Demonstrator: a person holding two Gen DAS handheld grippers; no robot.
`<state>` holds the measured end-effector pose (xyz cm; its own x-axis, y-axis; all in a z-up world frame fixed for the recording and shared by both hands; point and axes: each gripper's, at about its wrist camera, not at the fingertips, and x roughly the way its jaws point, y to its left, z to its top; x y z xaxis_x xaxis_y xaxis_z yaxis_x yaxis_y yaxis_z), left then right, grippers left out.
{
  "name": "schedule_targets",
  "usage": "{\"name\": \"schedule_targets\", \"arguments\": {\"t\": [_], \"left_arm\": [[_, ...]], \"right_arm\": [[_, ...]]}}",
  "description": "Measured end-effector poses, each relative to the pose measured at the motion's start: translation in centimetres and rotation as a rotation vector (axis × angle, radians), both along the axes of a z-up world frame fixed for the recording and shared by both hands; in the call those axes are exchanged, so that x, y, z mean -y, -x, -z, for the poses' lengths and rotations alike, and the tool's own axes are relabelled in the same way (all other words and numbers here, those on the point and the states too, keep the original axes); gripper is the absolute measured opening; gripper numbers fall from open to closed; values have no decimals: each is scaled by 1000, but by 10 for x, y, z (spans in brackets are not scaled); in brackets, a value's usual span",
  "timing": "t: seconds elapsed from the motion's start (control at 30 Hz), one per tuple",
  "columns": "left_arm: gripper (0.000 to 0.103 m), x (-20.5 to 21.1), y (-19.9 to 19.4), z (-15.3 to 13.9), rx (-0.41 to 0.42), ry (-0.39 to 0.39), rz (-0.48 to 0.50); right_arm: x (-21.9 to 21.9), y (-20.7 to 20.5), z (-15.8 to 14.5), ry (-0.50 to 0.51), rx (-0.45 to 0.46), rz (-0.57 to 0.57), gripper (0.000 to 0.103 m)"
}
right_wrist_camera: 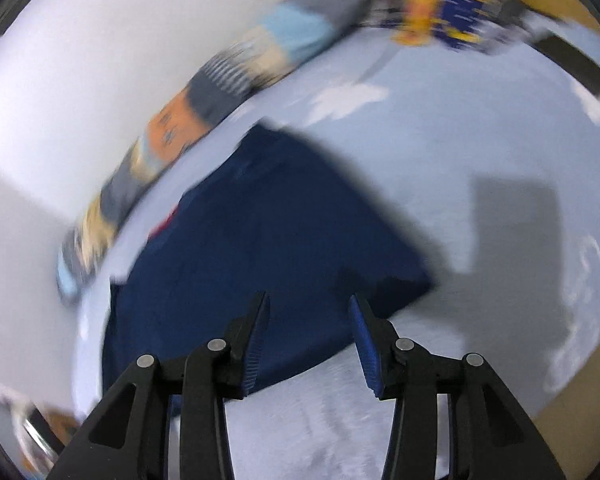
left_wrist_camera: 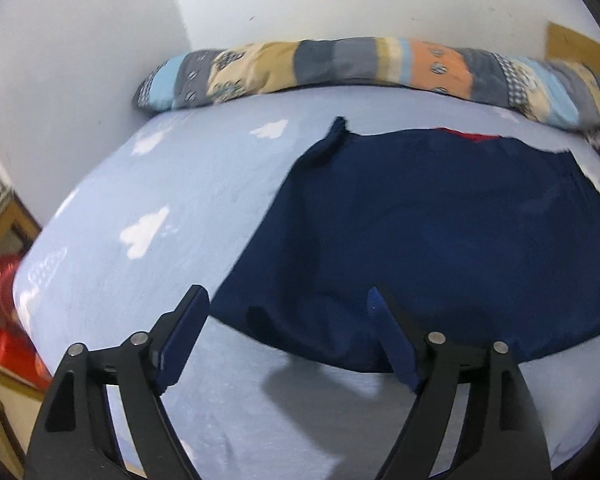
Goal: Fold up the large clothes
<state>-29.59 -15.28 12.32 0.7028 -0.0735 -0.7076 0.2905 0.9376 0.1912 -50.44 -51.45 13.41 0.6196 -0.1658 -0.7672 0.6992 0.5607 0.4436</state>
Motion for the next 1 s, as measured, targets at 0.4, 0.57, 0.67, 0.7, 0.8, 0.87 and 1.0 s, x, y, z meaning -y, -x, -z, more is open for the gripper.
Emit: {"name": "schedule_targets", "arguments": {"t": [0.4,0.57,0.67,0.7,0.8,0.87,1.0], "left_arm": [[82,26,-9,30,-112,-49,36],[82,31,-3,26,-96,-33,56],[82,36,0,25,-92,-30,71],[82,38,0,25,-87,-33,77],[82,42,1,25,-77,-40,91],[82,44,0,26,-78,-44,98],[82,45,-2,31,-104,-51,102]], "right_arm": [[-36,-51,17,-68,50,-273,44],[-37,-51,14,-122,107,-264,49],[-38,-52,11,-98,98,-258,53],[-39,-54,11,-87,90,-257,53],[-44,-60,9,-59,69,-268,53],[-46,-64,9,-40,56,-277,53],[-54,-73,10,-4,22,-301,53]]}}
